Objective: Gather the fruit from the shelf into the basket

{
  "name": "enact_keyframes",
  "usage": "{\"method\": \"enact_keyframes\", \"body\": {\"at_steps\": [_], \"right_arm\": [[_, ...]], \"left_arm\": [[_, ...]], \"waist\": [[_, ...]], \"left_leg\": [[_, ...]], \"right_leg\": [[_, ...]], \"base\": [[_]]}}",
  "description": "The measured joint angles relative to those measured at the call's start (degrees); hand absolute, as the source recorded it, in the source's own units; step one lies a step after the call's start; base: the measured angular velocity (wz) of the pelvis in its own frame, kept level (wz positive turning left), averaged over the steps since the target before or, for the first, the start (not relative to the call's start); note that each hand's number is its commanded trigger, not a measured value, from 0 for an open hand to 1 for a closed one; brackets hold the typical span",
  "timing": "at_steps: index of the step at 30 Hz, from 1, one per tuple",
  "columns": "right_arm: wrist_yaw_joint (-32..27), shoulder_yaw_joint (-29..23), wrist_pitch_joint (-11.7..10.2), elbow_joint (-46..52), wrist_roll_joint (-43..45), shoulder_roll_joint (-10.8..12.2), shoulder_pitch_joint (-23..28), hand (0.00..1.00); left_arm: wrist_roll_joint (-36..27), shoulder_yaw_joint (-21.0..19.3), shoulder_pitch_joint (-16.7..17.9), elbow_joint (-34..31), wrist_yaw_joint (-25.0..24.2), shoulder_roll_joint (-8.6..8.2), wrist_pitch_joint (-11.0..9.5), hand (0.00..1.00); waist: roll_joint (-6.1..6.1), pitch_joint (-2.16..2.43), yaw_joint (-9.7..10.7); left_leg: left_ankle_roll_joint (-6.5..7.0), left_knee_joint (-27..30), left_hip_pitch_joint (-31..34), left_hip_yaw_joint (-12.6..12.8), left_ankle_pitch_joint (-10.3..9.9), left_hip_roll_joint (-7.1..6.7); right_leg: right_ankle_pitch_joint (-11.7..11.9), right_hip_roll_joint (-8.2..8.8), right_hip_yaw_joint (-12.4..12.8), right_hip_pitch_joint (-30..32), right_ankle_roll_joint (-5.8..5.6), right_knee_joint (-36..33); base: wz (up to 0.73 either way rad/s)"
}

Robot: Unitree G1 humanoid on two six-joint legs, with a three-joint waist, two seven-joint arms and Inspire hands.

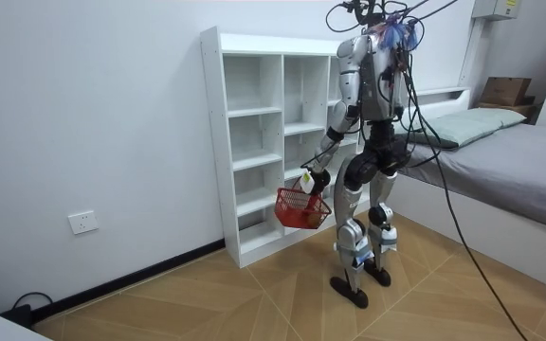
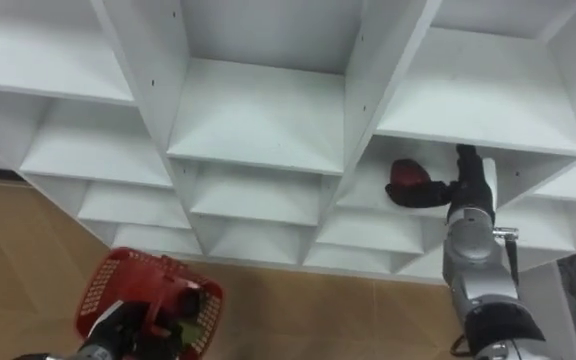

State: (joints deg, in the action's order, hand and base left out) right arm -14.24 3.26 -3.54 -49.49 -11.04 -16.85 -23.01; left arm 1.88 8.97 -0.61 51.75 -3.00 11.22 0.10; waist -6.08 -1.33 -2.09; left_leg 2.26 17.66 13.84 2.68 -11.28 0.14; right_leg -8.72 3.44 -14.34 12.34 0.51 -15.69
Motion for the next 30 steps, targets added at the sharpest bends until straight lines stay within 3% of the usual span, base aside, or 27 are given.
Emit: {"method": "enact_keyframes", "body": {"at_steps": [6,12,14,17,30], "right_arm": [[0.0,-0.05,-0.11,-2.29,-0.09,-2.13,-4.41,0.0],[-0.23,1.37,-0.14,-4.0,-0.29,-2.13,-5.29,0.0],[-0.73,2.3,-0.11,-5.11,-0.23,-1.98,-5.29,0.0],[-0.9,2.31,-0.11,-6.01,-0.23,-1.72,-5.48,0.0],[-2.02,2.55,-0.06,-9.72,0.07,-1.74,-5.5,0.0]], "left_arm": [[0.02,0.25,-1.61,0.1,0.0,-0.05,-0.02,1.0],[-0.08,3.36,-4.87,2.4,0.02,-0.35,-0.06,1.0],[-0.07,4.58,-6.07,3.37,0.14,-0.3,-0.06,1.0],[-0.08,5.21,-6.32,3.57,0.28,-0.35,-0.07,1.0],[0.0,6.96,-7.82,5.44,0.34,-0.23,-0.05,1.0]], "waist": [[0.23,-0.44,-0.75],[0.42,-0.75,-2.69],[0.14,-1.58,-3.05],[-0.17,-1.9,-3.1],[-0.21,-2.01,-3.06]], "left_leg": [[0.08,2.14,5.35,-0.02,0.05,0.22],[0.15,2.17,5.78,0.16,0.09,0.1],[0.22,2.15,5.73,0.13,0.13,0.0],[0.32,2.52,6.74,0.22,0.19,-0.07],[0.33,3.13,8.1,0.5,0.2,0.04]], "right_leg": [[0.33,0.15,0.0,4.9,0.5,-1.29],[0.33,0.51,-0.1,6.1,0.52,-2.42],[0.21,0.71,-0.08,6.32,0.45,-3.14],[0.21,0.79,0.05,7.26,0.45,-3.3],[0.25,0.81,0.1,8.84,0.63,-4.08]], "base": [[-0.01],[-0.03],[0.02],[0.0],[0.0]]}}
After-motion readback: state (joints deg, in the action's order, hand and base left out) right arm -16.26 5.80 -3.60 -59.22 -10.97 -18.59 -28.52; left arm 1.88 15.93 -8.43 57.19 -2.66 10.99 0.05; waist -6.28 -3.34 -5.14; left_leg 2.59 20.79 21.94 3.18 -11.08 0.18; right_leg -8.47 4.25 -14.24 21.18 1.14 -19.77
